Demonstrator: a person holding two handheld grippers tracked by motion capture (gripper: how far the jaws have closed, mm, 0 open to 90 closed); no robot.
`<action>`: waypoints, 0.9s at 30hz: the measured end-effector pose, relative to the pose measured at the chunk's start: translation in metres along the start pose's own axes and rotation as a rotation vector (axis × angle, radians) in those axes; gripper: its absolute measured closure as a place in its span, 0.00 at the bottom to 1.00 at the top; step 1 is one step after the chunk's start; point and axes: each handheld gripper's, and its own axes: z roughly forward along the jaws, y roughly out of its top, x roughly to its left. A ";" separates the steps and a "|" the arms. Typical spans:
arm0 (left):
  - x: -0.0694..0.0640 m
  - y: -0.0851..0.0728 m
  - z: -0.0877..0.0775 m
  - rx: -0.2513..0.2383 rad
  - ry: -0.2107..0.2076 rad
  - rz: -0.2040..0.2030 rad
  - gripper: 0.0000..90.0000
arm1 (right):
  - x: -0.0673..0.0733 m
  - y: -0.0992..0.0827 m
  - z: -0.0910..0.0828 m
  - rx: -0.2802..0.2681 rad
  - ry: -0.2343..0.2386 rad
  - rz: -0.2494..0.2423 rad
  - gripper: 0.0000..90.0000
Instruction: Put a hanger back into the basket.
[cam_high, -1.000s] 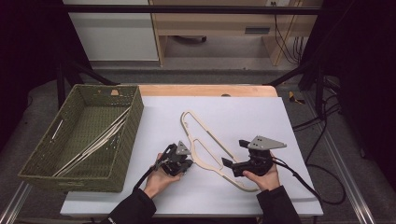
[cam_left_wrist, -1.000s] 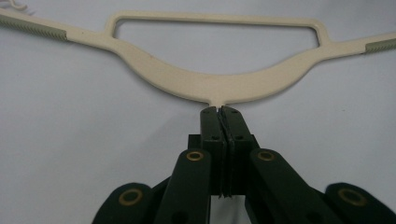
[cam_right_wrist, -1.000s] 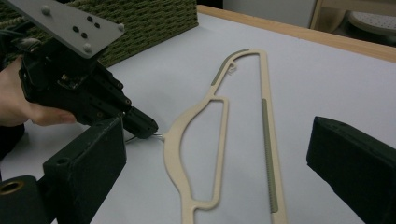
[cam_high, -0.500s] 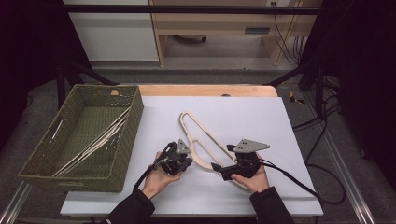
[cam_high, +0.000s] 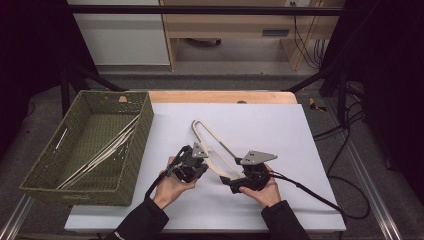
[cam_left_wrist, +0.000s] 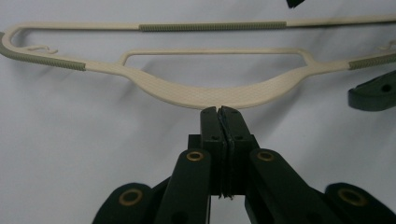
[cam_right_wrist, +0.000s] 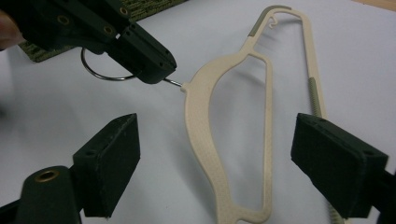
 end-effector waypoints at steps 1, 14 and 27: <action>0.000 0.001 -0.001 0.007 -0.001 0.006 0.99 | 0.001 0.000 0.000 0.004 -0.004 -0.004 0.20; -0.001 0.010 -0.006 0.014 0.003 -0.001 0.99 | 0.014 0.006 0.021 0.085 -0.030 -0.097 0.43; -0.003 0.011 -0.007 0.013 -0.003 -0.007 0.99 | 0.015 0.002 0.028 0.136 -0.061 -0.125 0.78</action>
